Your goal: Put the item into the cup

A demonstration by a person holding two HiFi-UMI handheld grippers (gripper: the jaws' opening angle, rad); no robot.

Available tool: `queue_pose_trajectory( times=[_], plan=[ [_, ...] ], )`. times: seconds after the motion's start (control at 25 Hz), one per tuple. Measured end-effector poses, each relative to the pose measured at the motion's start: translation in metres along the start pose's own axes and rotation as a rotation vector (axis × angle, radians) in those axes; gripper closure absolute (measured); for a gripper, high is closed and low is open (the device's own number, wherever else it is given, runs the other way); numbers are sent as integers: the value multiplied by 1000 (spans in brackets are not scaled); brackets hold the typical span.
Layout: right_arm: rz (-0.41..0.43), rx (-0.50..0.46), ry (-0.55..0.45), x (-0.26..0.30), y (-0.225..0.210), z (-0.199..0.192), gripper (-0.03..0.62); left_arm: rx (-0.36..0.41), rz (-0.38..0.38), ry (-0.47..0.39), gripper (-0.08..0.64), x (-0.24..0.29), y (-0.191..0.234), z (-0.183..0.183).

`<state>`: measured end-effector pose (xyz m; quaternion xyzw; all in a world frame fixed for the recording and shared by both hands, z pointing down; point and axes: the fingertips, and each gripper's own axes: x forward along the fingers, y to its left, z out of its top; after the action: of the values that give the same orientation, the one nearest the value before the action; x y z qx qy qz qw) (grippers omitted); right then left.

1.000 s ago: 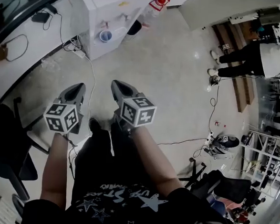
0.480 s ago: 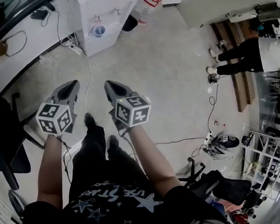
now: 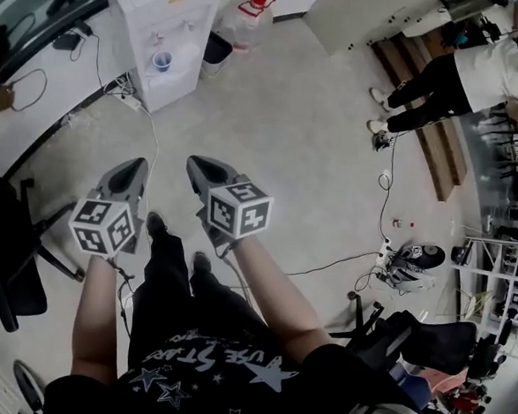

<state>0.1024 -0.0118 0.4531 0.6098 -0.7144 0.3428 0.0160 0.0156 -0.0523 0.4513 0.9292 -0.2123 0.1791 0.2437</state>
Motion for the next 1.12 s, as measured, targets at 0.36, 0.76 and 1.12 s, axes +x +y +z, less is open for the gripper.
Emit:
queue_pose_trajectory(
  times=[0.36, 0.76, 1.12],
  plan=[
    [18, -5, -53, -86, 17, -13, 592, 28, -14, -56, 552, -43, -76, -10],
    [36, -64, -68, -153, 37, -18, 592, 14, -33, -125, 552, -82, -140, -11],
    [51, -97, -95, -189, 52, -18, 592, 46, -40, -151, 552, -104, -179, -14]
  ],
)
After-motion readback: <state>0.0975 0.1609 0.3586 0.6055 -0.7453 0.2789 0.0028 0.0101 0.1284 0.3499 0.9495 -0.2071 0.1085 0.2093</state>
